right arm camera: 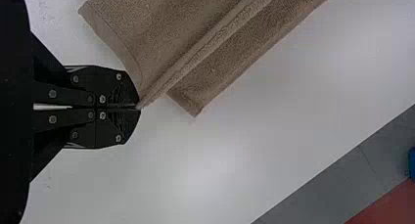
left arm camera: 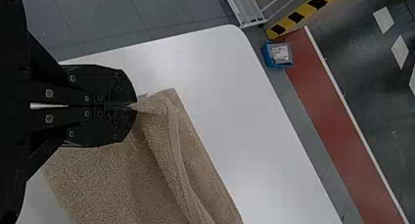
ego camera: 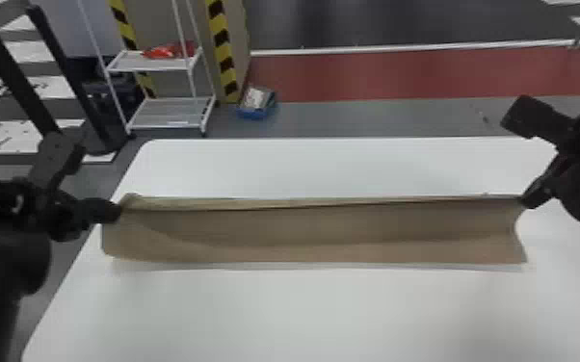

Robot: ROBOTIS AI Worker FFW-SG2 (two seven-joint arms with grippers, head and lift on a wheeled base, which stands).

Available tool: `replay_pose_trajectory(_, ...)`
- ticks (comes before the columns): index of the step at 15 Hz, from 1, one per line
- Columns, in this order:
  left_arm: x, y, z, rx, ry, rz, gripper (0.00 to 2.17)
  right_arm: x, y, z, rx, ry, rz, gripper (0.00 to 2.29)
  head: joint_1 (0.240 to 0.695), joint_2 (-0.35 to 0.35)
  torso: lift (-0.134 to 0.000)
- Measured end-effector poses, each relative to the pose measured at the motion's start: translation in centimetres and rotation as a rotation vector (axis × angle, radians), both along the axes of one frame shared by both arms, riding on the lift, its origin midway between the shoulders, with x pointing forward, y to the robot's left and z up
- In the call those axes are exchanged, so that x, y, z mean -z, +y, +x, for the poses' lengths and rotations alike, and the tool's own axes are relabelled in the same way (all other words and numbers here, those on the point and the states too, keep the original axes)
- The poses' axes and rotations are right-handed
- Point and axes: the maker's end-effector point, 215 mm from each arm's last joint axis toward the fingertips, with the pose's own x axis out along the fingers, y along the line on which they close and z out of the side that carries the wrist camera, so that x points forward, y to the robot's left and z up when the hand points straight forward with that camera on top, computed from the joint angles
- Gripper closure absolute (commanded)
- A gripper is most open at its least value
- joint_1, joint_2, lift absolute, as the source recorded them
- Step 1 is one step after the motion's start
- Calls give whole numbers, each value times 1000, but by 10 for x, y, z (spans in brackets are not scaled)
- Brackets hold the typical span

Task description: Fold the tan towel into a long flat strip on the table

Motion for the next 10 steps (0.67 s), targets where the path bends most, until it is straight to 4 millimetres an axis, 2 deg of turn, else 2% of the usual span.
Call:
replay_pose_trajectory(4,-2,-9,8,3,-16,9,1696,11,-2,-3,-9,29,-18,1399,695,91,-123)
replay_pose_trajectory(6,-1,-15,11,9,-19,11,1696,14,-2,-4,-13,36,-24,1312,695,86,-123)
replay_pose_trajectory(10,1,-20,13,17,-15,10,1696,17,7,-4,-14,38,-5,1315,695,87,-123)
